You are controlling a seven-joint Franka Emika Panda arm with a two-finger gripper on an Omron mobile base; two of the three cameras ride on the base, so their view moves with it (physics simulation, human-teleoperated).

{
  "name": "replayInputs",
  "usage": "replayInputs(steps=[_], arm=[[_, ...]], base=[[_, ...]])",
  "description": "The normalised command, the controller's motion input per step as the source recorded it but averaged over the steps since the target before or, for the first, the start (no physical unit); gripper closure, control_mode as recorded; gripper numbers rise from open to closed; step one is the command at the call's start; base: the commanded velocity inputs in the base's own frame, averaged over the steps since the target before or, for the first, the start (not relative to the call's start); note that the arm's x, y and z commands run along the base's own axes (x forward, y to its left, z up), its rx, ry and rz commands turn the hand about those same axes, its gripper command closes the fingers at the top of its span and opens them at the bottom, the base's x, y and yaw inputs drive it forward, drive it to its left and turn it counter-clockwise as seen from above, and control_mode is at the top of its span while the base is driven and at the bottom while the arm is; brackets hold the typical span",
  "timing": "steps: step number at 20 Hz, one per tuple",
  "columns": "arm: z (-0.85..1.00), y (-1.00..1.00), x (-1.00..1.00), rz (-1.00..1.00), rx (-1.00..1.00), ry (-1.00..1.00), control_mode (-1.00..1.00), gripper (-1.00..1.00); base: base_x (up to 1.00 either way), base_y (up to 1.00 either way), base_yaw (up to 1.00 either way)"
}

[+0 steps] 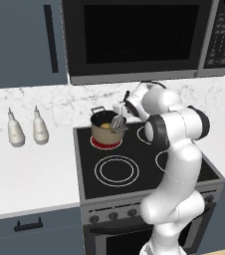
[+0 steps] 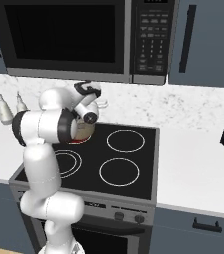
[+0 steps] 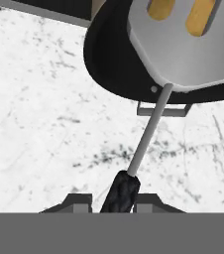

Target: Put the mushroom and potato in the pot. Retrieve the spatula and lightly stir the vegetables in the pot.

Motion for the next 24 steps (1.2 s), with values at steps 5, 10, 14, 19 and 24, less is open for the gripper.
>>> replayInputs(steps=[5, 10, 14, 19, 24], arm=[[-0.16, 0.20, -0.06, 0.01, 0.00, 0.02, -1.00, 1.00], [-0.01, 0.25, 0.14, 0.08, 0.06, 0.04, -1.00, 1.00], [0.01, 0.05, 0.33, 0.12, 0.17, 0.11, -1.00, 1.00], [0.00, 0.09, 0.34, 0.13, 0.08, -0.01, -1.00, 1.00], [0.00, 0.15, 0.14, 0.18, 0.12, -0.14, -1.00, 1.00]], base=[[0.00, 0.00, 0.00], [0.00, 0.00, 0.00], [0.00, 0.00, 0.00], [0.00, 0.00, 0.00], [0.00, 0.00, 0.00]])
